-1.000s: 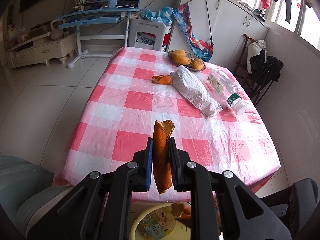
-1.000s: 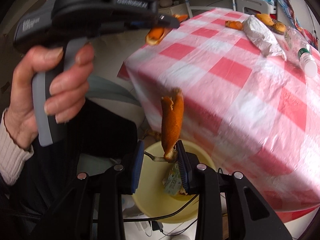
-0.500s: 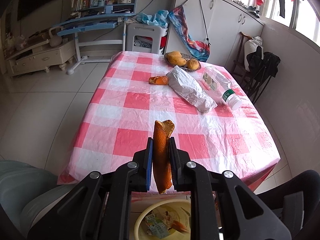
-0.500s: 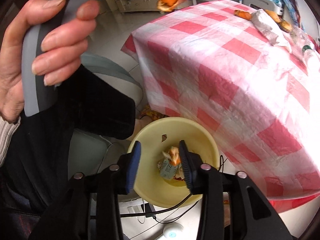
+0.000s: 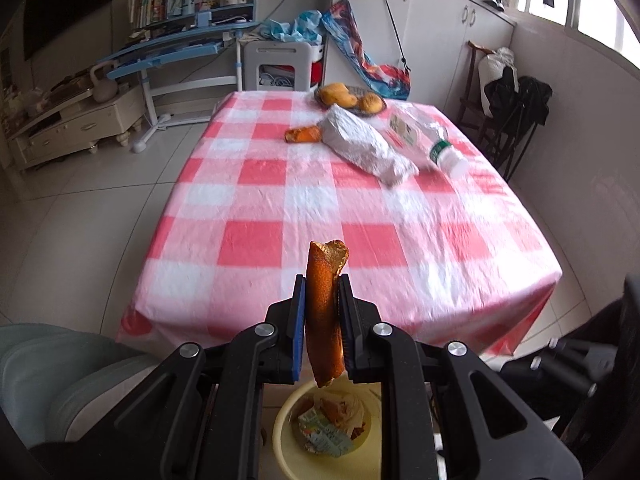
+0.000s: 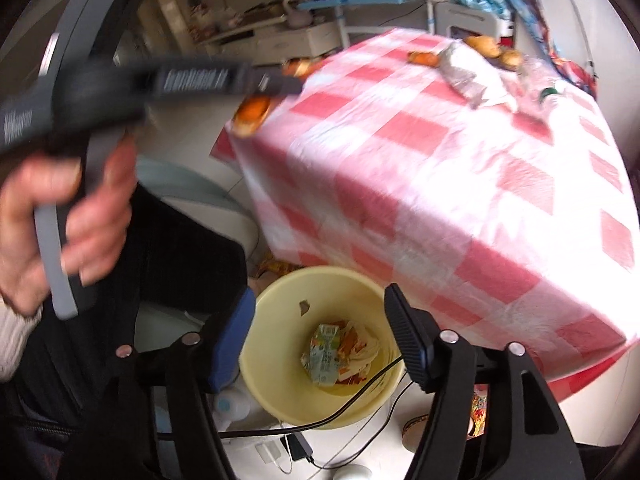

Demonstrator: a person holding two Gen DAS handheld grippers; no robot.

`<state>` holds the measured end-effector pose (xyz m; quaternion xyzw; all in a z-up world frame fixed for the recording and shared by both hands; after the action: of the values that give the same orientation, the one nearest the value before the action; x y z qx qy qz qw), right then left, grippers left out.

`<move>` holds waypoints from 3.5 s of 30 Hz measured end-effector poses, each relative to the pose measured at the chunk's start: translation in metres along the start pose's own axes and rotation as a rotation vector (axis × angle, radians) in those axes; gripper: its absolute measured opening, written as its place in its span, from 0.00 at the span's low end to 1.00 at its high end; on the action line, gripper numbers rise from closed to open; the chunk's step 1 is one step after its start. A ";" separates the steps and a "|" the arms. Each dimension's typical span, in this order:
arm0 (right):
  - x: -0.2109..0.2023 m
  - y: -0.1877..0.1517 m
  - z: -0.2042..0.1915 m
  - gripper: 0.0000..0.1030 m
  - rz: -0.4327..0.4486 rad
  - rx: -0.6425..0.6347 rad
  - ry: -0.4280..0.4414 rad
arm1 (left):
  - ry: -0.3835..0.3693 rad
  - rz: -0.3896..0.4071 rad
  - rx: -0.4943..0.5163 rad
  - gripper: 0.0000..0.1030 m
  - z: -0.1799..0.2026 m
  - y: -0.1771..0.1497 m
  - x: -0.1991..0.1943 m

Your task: Collect trash

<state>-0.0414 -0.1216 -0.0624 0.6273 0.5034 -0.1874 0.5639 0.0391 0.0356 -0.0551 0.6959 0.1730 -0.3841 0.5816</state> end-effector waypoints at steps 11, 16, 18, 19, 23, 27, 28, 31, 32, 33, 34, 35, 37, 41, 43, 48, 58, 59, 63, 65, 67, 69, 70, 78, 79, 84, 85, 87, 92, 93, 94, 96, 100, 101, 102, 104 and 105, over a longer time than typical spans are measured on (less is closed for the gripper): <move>-0.019 0.010 0.028 0.71 0.125 0.149 -0.063 | -0.079 -0.161 0.096 0.18 0.046 -0.051 0.006; -0.019 0.008 0.034 0.74 0.135 0.169 -0.103 | -0.006 -0.123 0.058 0.56 0.038 -0.049 0.001; -0.016 0.006 0.031 0.75 0.128 0.150 -0.135 | 0.031 -0.107 0.010 0.61 0.027 -0.047 0.000; -0.015 0.005 0.031 0.75 0.126 0.139 -0.148 | 0.051 -0.098 -0.011 0.65 0.022 -0.045 -0.001; -0.007 0.000 0.021 0.80 0.119 0.062 -0.230 | 0.136 -0.042 -0.101 0.75 0.000 -0.041 -0.008; 0.002 -0.004 0.010 0.85 0.116 -0.025 -0.308 | 0.173 0.005 -0.150 0.79 -0.014 -0.037 -0.017; 0.005 -0.005 0.007 0.85 0.113 -0.049 -0.322 | 0.175 0.014 -0.155 0.80 -0.016 -0.036 -0.019; 0.012 -0.004 0.003 0.86 0.113 -0.081 -0.342 | 0.174 0.024 -0.151 0.80 -0.016 -0.034 -0.021; 0.013 -0.004 0.002 0.86 0.112 -0.086 -0.344 | 0.170 0.025 -0.146 0.80 -0.016 -0.034 -0.021; 0.015 -0.005 0.001 0.86 0.112 -0.093 -0.344 | 0.167 0.028 -0.139 0.81 -0.014 -0.033 -0.021; 0.017 -0.005 -0.001 0.86 0.111 -0.100 -0.345 | 0.166 0.031 -0.132 0.81 -0.012 -0.032 -0.022; 0.018 -0.005 -0.002 0.86 0.110 -0.107 -0.347 | 0.164 0.033 -0.125 0.81 -0.009 -0.032 -0.022; 0.020 -0.006 -0.005 0.86 0.107 -0.120 -0.349 | 0.159 0.040 -0.109 0.81 -0.006 -0.031 -0.023; 0.023 -0.009 -0.009 0.86 0.100 -0.132 -0.348 | 0.152 0.043 -0.095 0.81 -0.001 -0.030 -0.024; 0.024 -0.009 -0.009 0.86 0.096 -0.135 -0.349 | 0.151 0.042 -0.095 0.81 -0.001 -0.030 -0.024; 0.025 -0.010 -0.011 0.86 0.095 -0.138 -0.346 | 0.153 0.037 -0.096 0.82 0.000 -0.031 -0.022; 0.025 -0.010 -0.011 0.87 0.096 -0.134 -0.343 | 0.153 0.025 -0.098 0.82 0.001 -0.033 -0.018; 0.024 -0.010 -0.011 0.87 0.096 -0.134 -0.343 | 0.152 0.025 -0.098 0.82 0.001 -0.033 -0.018; 0.025 -0.010 -0.011 0.87 0.093 -0.131 -0.340 | 0.151 0.020 -0.100 0.82 0.001 -0.034 -0.017; 0.026 -0.010 -0.012 0.87 0.092 -0.131 -0.340 | 0.151 0.019 -0.100 0.82 0.000 -0.034 -0.016; 0.026 -0.010 -0.012 0.87 0.092 -0.131 -0.340 | 0.151 0.019 -0.100 0.82 0.000 -0.034 -0.016; 0.026 -0.010 -0.012 0.87 0.092 -0.130 -0.340 | 0.150 0.018 -0.100 0.82 0.000 -0.034 -0.016; 0.026 -0.010 -0.012 0.87 0.093 -0.130 -0.340 | 0.150 0.018 -0.101 0.82 0.000 -0.034 -0.016; 0.026 -0.011 -0.012 0.87 0.092 -0.131 -0.339 | 0.151 0.018 -0.101 0.82 0.000 -0.033 -0.016; 0.026 -0.011 -0.013 0.87 0.092 -0.131 -0.340 | 0.150 0.017 -0.101 0.82 0.000 -0.034 -0.015; 0.027 -0.011 -0.014 0.87 0.089 -0.133 -0.339 | 0.150 0.017 -0.101 0.82 0.000 -0.033 -0.015; 0.027 -0.011 -0.014 0.87 0.089 -0.134 -0.339 | 0.150 0.016 -0.101 0.82 0.000 -0.033 -0.015; 0.027 -0.012 -0.014 0.87 0.087 -0.135 -0.337 | 0.150 0.017 -0.101 0.83 0.000 -0.033 -0.015; 0.027 -0.012 -0.015 0.87 0.085 -0.138 -0.336 | 0.151 0.015 -0.103 0.83 -0.001 -0.035 -0.015; 0.028 -0.012 -0.015 0.87 0.085 -0.138 -0.336 | 0.150 0.016 -0.104 0.83 -0.001 -0.035 -0.015; 0.027 -0.012 -0.015 0.87 0.085 -0.138 -0.336 | 0.150 0.016 -0.103 0.83 -0.001 -0.034 -0.015; 0.027 -0.012 -0.016 0.87 0.086 -0.138 -0.336 | 0.150 0.015 -0.103 0.83 -0.001 -0.033 -0.015; 0.027 -0.012 -0.015 0.87 0.086 -0.138 -0.336 | 0.150 0.015 -0.105 0.83 -0.001 -0.034 -0.015; 0.027 -0.013 -0.016 0.87 0.086 -0.138 -0.336 | 0.150 0.015 -0.105 0.83 -0.002 -0.034 -0.014; 0.027 -0.013 -0.016 0.87 0.085 -0.138 -0.336 | 0.150 0.015 -0.107 0.83 -0.002 -0.036 -0.014; 0.027 -0.013 -0.015 0.87 0.086 -0.138 -0.336 | 0.149 0.015 -0.109 0.83 -0.002 -0.037 -0.014; 0.027 -0.013 -0.015 0.87 0.086 -0.138 -0.336 | 0.149 0.015 -0.109 0.83 -0.003 -0.036 -0.014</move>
<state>-0.0457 -0.0985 -0.0862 0.5679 0.3865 -0.2303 0.6893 0.0062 0.0505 -0.0697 0.6911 0.2313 -0.3171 0.6069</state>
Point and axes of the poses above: each gripper's, at about its wrist camera, not at the fingertips, and x roughly the way its jaws point, z to its right, y to its top, the point moved 1 cm from there along x, roughly the way its jaws point, and after that the axes turned 9 degrees about x, right-handed, at the moved point
